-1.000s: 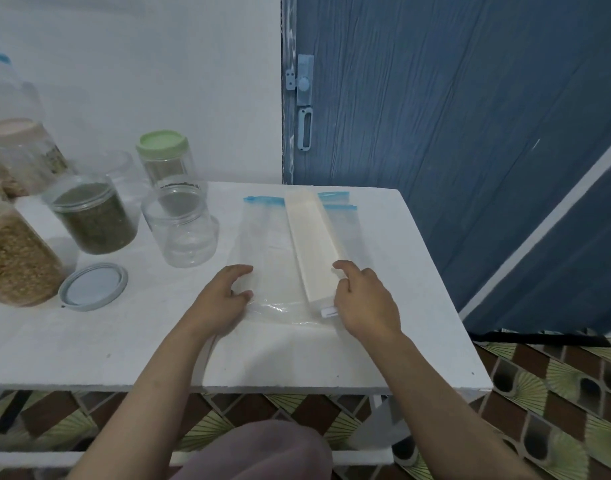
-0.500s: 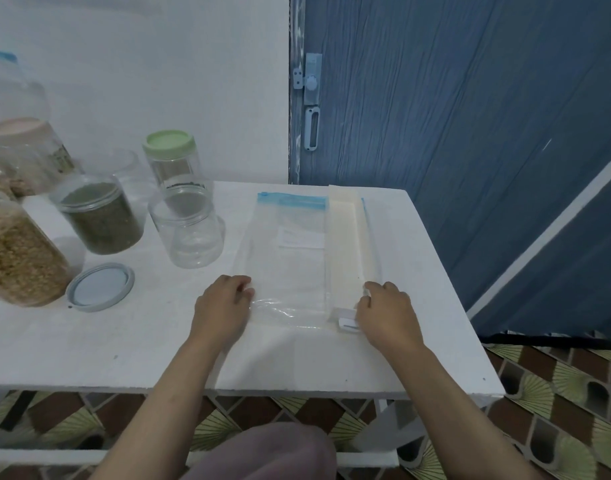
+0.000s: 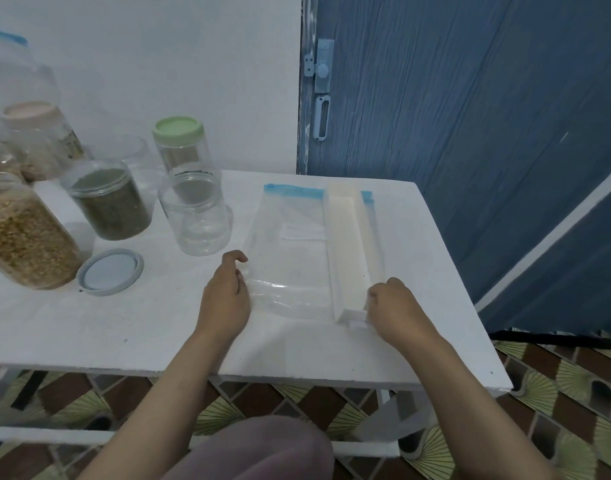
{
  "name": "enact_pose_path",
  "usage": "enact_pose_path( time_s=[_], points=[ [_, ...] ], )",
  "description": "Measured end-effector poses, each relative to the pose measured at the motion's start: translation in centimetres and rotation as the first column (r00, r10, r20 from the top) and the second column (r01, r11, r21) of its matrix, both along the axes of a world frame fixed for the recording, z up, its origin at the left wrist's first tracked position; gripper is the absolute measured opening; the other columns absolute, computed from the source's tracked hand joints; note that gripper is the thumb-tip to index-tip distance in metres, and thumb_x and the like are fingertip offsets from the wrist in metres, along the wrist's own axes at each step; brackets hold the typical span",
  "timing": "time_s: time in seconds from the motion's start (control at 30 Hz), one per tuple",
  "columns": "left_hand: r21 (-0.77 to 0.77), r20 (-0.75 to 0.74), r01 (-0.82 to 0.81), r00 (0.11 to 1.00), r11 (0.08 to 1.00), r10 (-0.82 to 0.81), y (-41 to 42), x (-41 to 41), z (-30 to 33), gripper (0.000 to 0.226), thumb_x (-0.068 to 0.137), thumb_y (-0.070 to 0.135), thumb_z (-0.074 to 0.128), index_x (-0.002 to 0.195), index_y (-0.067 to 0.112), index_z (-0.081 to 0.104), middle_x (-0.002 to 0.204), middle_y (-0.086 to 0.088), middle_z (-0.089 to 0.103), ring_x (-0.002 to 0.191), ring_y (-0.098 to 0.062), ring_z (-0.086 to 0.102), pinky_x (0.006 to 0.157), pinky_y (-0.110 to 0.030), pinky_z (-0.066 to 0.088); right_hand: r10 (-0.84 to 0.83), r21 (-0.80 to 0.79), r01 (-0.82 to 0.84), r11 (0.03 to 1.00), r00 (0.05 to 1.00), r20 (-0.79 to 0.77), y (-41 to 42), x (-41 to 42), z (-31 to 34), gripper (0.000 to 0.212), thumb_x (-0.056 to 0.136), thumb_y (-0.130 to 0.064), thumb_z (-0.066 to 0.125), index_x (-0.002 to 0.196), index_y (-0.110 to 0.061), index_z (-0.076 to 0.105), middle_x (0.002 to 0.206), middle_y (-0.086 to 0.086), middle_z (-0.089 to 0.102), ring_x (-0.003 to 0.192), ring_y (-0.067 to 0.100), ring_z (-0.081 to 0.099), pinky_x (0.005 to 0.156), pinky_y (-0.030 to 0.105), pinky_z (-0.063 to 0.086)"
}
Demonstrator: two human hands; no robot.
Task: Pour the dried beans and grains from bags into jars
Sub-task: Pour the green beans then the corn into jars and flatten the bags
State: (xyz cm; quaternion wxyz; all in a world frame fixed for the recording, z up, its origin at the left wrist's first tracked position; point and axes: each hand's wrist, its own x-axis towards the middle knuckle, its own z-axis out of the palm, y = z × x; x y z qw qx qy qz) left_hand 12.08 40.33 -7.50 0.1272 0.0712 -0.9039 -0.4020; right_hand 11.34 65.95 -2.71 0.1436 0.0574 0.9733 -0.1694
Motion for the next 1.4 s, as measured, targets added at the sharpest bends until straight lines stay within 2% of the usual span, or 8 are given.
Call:
enact_pose_path(
  time_s=[0.17,0.27,0.37,0.67,0.8,0.93,1.07,1.4],
  points=[
    [0.033,-0.095,-0.009,0.995,0.999,0.013,-0.9,0.6,0.1,0.029,0.096,-0.001,0.044,0.110,0.023,0.051,0.100,-0.001,0.047,0.084,-0.007,0.049,0.066,-0.014,0.037,0.018,-0.025,-0.020,0.999,0.998,-0.056,-0.8,0.3,-0.4,0.016,0.098,-0.006,0.040,0.104,-0.006,0.054,0.105,0.011,0.037,0.090,0.025,0.041,0.056,0.015,0.026],
    [0.002,-0.099,0.036,0.994,0.999,-0.036,-1.2,0.6,-0.1,0.032,0.093,-0.008,0.047,0.110,0.013,0.063,0.115,0.002,0.055,0.101,-0.018,0.056,0.089,-0.025,0.042,0.017,-0.049,-0.021,0.999,0.997,-0.082,-1.2,0.1,-0.5,0.021,0.099,-0.009,0.039,0.114,-0.005,0.054,0.105,0.011,0.036,0.091,0.025,0.040,0.059,0.013,0.025],
    [-0.134,0.023,0.070,0.997,0.989,-0.068,-0.9,0.5,-0.1,0.049,0.091,-0.008,0.040,0.127,0.017,0.062,0.136,0.009,0.051,0.127,-0.015,0.047,0.095,-0.034,0.028,0.003,-0.057,-0.007,0.998,0.997,-0.072,-1.3,0.0,-0.6,0.021,0.099,-0.009,0.040,0.114,-0.006,0.054,0.104,0.011,0.036,0.092,0.025,0.040,0.059,0.014,0.026],
    [-0.353,0.420,0.162,0.907,0.921,0.002,-1.4,0.0,1.6,0.056,0.090,0.006,0.033,0.143,0.022,0.033,0.162,0.006,0.008,0.135,-0.025,0.022,0.098,-0.038,0.022,-0.037,-0.055,0.036,0.998,0.999,-0.016,-1.8,0.2,-0.4,0.015,0.095,0.002,0.035,0.093,-0.006,0.047,0.097,0.005,0.035,0.101,0.026,0.048,0.069,0.028,0.045],
    [-0.206,0.313,0.058,0.950,0.977,0.009,-1.8,1.0,2.1,0.039,0.100,0.014,0.033,0.137,0.017,0.044,0.159,0.001,0.022,0.138,-0.027,0.022,0.107,-0.038,0.018,0.008,-0.036,-0.017,0.999,0.973,-0.230,-1.9,1.4,0.6,0.034,0.104,-0.018,0.034,0.131,-0.017,0.054,0.143,0.007,0.032,0.124,0.025,0.036,0.102,0.039,0.041],
    [-0.134,0.066,-0.031,0.997,0.991,0.040,-2.0,2.3,2.8,0.041,0.103,0.019,0.043,0.144,0.020,0.046,0.152,0.001,0.038,0.137,-0.025,0.030,0.112,-0.040,0.022,0.102,-0.111,-0.165,0.980,0.895,-0.434,-4.0,2.1,2.6,0.034,0.105,-0.027,0.037,0.134,-0.026,0.054,0.145,-0.001,0.036,0.128,0.018,0.035,0.109,0.037,0.034],
    [-0.053,-0.267,-0.073,0.962,0.996,0.056,-2.9,3.5,5.2,0.037,0.096,0.021,0.043,0.130,0.019,0.058,0.135,0.002,0.052,0.124,-0.017,0.043,0.106,-0.031,0.032,0.183,-0.246,-0.342,0.907,0.845,-0.502,-7.7,2.8,4.6,0.032,0.104,-0.023,0.041,0.131,-0.027,0.056,0.138,-0.007,0.043,0.124,0.010,0.037,0.105,0.024,0.031],
    [-0.082,-0.564,-0.255,0.809,0.963,0.166,-14.2,5.3,10.5,0.027,0.092,0.008,0.048,0.115,0.014,0.062,0.126,0.003,0.051,0.122,-0.010,0.038,0.105,-0.022,0.026,0.265,-0.298,-0.505,0.810,0.769,-0.582,-21.2,2.2,7.2,0.029,0.104,-0.025,0.042,0.127,-0.035,0.055,0.124,-0.023,0.040,0.112,-0.008,0.029,0.087,0.002,0.023]
  ],
)
